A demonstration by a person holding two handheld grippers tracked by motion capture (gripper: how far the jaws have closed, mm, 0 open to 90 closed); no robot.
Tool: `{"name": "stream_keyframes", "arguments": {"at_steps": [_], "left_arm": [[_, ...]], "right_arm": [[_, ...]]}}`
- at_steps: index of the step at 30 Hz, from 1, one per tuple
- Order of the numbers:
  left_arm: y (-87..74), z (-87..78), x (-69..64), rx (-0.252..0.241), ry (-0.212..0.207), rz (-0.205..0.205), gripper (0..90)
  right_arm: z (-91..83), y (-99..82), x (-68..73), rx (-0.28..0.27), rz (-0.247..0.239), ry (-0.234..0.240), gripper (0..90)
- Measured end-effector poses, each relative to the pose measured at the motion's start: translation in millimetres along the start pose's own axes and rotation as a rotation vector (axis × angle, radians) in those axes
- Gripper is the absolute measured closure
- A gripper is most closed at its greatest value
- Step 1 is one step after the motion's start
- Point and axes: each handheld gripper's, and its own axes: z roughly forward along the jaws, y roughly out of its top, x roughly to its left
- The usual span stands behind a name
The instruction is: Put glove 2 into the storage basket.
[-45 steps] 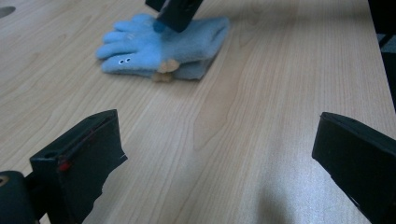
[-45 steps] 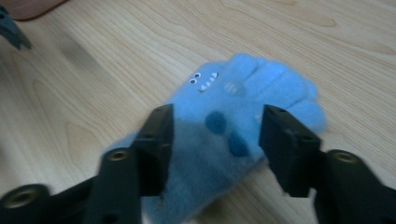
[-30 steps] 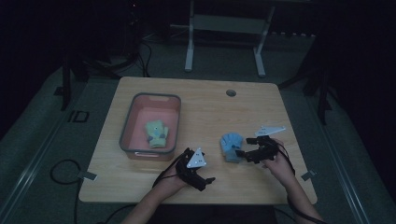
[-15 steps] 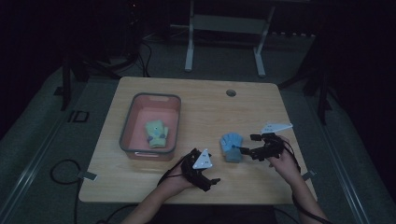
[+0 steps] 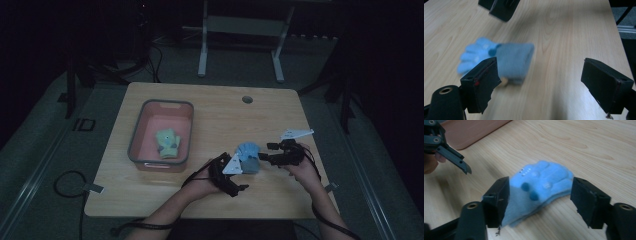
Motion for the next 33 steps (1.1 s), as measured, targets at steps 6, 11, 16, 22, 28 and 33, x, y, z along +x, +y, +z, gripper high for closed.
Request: {"name": "stream_keyframes", "arguments": {"at_steps": [6, 11, 16, 22, 28, 33], "left_arm": [[7.8, 17.6, 10.8, 0.017, -0.015, 0.023, 16.1], [10.5, 31.3, 13.6, 0.043, -0.007, 0.061, 20.0], [7.1, 49.2, 19.2, 0.113, 0.003, 0.109, 31.3], [3.6, 57.9, 21.7, 0.161, -0.010, 0.157, 46.0], [3.4, 61.5, 23.6, 0.177, 0.023, 0.181, 56.9], [1.7, 61.0, 27.1, 0.176, 0.016, 0.182, 68.9]], "right_arm": [[2.5, 2.3, -10.4, -0.009, 0.042, -0.019, 40.9], [8.0, 5.6, -14.8, 0.016, 0.056, -0.041, 42.4], [15.6, 5.0, -19.8, 0.019, 0.086, -0.035, 44.0], [28.3, 3.3, -23.2, 0.063, 0.125, -0.046, 43.6], [43.2, 2.2, -24.7, 0.090, 0.169, -0.055, 38.3], [57.6, -1.3, -24.4, 0.125, 0.182, -0.076, 34.1]]}}
